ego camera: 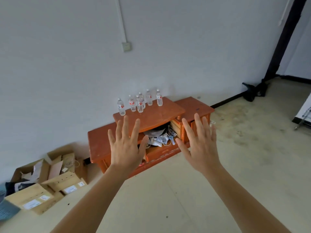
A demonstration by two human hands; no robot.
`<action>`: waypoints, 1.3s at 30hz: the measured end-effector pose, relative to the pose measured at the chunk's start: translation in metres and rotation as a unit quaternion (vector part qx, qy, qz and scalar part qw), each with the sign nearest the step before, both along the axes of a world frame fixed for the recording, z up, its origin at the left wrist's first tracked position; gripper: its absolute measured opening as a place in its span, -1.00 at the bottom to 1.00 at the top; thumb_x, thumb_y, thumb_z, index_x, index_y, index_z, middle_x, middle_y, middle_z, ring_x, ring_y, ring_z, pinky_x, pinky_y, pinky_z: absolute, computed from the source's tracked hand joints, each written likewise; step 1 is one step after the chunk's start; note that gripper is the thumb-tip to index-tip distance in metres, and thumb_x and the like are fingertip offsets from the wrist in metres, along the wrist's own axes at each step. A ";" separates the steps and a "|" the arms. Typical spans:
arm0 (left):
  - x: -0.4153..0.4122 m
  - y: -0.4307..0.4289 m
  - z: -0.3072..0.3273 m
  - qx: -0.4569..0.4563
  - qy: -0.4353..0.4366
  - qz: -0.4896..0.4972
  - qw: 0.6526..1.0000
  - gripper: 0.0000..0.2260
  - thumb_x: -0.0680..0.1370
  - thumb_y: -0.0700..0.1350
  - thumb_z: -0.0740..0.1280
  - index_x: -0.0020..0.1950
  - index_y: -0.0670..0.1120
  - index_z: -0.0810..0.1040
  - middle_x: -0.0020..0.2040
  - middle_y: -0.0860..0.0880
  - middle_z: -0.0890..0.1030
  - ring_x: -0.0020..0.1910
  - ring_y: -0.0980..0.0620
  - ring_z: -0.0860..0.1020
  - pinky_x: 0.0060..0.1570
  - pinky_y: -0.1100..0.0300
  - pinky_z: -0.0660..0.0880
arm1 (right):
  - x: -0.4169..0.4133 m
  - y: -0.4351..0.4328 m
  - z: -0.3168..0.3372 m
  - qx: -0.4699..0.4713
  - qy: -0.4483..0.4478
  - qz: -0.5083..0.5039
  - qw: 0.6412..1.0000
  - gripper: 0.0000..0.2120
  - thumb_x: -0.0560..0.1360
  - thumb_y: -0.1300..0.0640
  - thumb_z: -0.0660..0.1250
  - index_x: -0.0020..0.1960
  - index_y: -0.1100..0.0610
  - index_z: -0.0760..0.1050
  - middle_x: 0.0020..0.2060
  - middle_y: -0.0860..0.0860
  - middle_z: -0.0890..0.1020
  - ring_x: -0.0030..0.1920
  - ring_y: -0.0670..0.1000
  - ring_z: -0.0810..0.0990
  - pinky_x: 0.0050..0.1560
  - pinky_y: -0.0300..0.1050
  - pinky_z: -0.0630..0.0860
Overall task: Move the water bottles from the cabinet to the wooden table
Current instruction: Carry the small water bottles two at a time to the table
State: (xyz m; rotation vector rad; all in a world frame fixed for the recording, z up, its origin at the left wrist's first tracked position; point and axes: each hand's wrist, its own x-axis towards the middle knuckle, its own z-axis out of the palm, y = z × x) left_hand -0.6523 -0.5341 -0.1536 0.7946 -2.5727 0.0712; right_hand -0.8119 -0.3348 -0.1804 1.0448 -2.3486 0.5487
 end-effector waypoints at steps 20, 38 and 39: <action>-0.356 -0.336 -0.050 0.102 0.041 0.038 0.993 -0.34 0.63 0.32 -0.06 0.64 0.05 -0.10 0.65 -0.14 -0.06 0.61 -0.21 0.00 0.52 -0.31 0.04 | -0.373 -0.327 -0.022 0.066 -0.041 0.027 0.997 -0.17 0.58 -0.31 0.19 0.67 -0.03 -0.11 0.63 0.21 0.03 0.60 0.30 0.09 0.52 0.38 0.14; -0.627 -0.548 -0.166 0.275 -0.010 0.142 0.951 -0.20 0.57 0.40 0.07 0.60 0.12 -0.32 0.65 -0.07 -0.16 0.62 -0.14 -0.05 0.52 -0.21 0.12 | -0.677 -0.568 -0.143 0.061 -0.295 0.078 0.950 0.00 0.54 -0.34 0.26 0.58 -0.16 -0.47 0.64 0.12 -0.20 0.64 0.17 -0.08 0.59 0.23 0.04; -0.641 -0.558 -0.171 0.290 -0.007 0.154 0.945 -0.19 0.56 0.40 0.08 0.59 0.13 -0.32 0.65 -0.08 -0.15 0.62 -0.15 -0.04 0.52 -0.21 0.13 | -0.693 -0.581 -0.150 0.055 -0.314 0.086 0.944 0.01 0.54 -0.34 0.27 0.58 -0.15 -0.45 0.64 0.13 -0.19 0.64 0.17 -0.07 0.59 0.22 0.05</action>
